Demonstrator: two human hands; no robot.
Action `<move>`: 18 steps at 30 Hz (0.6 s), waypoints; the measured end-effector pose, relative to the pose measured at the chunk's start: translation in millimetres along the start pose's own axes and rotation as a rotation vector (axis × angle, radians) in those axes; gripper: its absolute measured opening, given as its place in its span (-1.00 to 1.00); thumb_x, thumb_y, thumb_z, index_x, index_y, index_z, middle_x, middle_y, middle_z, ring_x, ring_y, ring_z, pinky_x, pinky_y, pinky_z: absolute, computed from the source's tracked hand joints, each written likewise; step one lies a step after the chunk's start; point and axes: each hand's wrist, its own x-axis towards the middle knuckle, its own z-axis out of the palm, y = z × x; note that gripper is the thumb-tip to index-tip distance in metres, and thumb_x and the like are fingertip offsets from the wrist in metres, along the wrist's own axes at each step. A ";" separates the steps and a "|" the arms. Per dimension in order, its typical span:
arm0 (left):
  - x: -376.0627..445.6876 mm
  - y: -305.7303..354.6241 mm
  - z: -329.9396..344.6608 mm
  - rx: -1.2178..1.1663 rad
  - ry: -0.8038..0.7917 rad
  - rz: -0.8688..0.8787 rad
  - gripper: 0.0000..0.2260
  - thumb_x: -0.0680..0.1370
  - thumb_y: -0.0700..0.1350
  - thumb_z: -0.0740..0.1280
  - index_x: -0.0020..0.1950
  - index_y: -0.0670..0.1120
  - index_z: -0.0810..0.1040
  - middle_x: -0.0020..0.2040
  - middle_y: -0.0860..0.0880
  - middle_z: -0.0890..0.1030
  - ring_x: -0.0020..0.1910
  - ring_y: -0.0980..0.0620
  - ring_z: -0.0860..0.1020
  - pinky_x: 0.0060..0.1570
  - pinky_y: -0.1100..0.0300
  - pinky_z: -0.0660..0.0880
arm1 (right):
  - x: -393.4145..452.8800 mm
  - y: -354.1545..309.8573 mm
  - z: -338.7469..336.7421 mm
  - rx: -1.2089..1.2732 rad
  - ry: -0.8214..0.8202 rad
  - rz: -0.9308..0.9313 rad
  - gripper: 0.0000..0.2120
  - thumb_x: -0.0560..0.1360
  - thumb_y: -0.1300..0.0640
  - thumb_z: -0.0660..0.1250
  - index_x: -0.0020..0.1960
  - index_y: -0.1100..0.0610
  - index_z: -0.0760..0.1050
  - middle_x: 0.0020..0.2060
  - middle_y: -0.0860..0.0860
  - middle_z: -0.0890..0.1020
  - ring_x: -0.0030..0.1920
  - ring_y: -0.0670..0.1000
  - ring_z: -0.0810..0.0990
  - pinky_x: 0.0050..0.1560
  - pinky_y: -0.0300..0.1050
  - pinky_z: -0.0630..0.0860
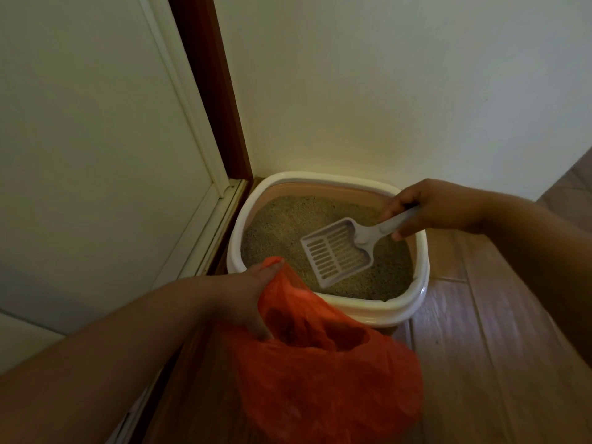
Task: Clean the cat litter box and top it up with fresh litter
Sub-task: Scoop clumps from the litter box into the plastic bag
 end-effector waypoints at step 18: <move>11.2 -3.9 3.8 -0.038 0.001 0.015 0.24 0.33 0.17 0.61 0.59 0.24 -0.36 0.65 0.09 -0.23 0.62 -0.07 0.04 0.53 -0.04 0.25 | 27.7 29.3 -8.3 -0.465 0.307 0.163 -0.75 0.41 -0.04 0.54 0.03 0.04 0.69 -0.16 -0.08 0.64 -0.13 -0.09 0.56 -0.12 -0.16 0.43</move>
